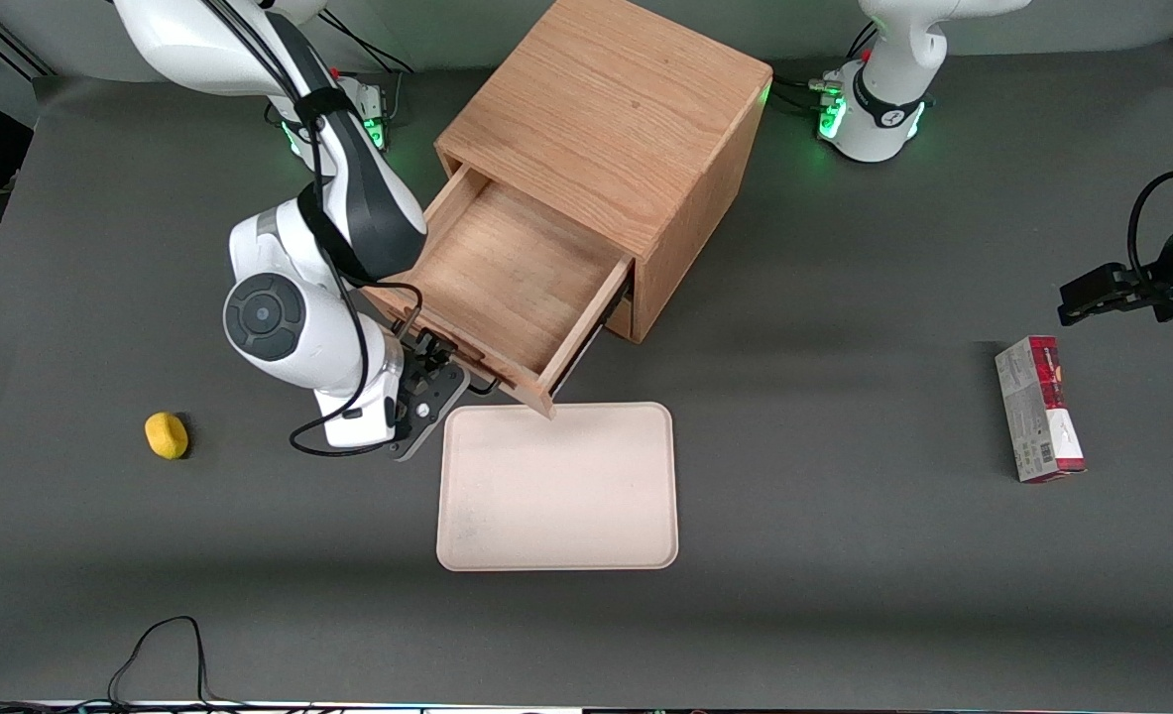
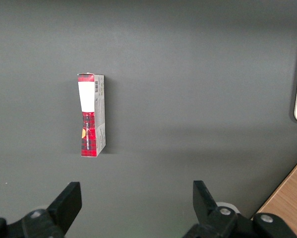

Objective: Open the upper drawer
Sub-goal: 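Pull the handle with the right gripper, sliding the upper drawer out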

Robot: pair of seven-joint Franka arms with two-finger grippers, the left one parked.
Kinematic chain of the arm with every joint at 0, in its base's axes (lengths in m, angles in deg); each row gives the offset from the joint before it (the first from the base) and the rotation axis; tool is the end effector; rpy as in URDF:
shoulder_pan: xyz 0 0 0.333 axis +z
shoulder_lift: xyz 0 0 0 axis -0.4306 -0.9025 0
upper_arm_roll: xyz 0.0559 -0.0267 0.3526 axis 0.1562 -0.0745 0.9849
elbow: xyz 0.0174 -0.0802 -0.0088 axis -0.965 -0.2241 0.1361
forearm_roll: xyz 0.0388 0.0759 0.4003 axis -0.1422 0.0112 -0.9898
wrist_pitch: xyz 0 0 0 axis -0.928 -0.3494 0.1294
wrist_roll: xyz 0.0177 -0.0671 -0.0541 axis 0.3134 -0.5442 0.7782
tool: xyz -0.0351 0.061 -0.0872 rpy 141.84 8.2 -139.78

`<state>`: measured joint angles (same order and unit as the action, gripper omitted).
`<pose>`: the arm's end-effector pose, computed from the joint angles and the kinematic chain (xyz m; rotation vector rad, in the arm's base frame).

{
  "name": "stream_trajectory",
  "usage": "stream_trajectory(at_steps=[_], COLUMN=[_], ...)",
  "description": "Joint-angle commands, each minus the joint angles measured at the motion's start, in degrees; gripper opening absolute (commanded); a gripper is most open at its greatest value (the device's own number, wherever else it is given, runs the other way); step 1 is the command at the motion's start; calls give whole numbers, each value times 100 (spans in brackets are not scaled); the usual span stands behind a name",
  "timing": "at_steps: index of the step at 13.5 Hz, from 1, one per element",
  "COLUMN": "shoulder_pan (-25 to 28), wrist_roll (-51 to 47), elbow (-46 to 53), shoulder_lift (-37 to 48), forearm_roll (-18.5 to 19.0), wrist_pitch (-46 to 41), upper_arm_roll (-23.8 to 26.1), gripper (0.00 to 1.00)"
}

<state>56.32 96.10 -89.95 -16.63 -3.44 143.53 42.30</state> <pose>0.6539 0.2909 0.4226 -2.7541 -1.2665 0.0838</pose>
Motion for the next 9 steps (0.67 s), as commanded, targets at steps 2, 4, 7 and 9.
stream_trajectory(at_steps=[2,4,7,9], shoulder_pan=[-102,-93,-102,-102], wrist_roll=[140,131,123,52], elbow=[255,308,326,457], shoulder_lift=[-144,-161,-161,-118], forearm_roll=[75,75,75,75], wrist_pitch=[-157,-157,-157,-261], upper_arm_roll=[5,5,5,-3], gripper=[100,100,100,100])
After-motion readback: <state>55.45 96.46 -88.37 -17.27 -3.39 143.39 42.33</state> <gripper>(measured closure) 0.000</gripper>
